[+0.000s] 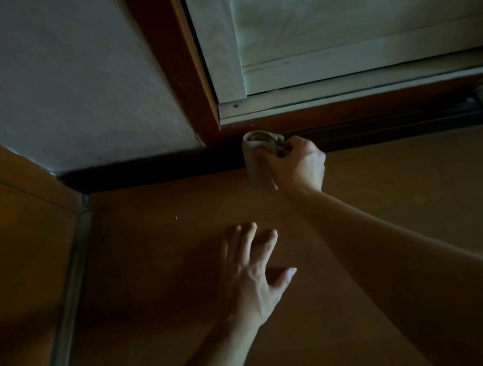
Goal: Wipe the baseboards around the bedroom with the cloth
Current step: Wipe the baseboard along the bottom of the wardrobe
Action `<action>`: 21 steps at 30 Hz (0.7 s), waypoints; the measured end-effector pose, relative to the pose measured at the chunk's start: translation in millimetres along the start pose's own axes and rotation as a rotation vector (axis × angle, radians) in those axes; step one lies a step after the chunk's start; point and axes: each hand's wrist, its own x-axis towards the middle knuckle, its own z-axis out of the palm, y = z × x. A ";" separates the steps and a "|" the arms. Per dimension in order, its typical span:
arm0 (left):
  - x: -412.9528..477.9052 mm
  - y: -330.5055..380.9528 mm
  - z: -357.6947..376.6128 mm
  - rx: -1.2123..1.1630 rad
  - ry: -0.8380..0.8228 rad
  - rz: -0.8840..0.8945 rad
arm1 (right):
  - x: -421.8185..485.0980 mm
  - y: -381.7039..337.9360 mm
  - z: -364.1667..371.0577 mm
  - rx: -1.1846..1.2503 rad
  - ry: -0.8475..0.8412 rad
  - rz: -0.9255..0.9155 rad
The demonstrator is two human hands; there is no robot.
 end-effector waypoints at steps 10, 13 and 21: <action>-1.7 13.4 7.9 -0.051 0.100 -0.060 | 8.3 27.6 -6.7 0.029 0.056 0.038; -2.6 13.6 8.6 -0.044 0.107 -0.062 | 6.2 27.3 -0.2 0.058 0.027 0.052; -1.3 14.4 10.4 0.017 0.126 -0.063 | 8.0 39.8 -22.0 -0.003 0.082 -0.063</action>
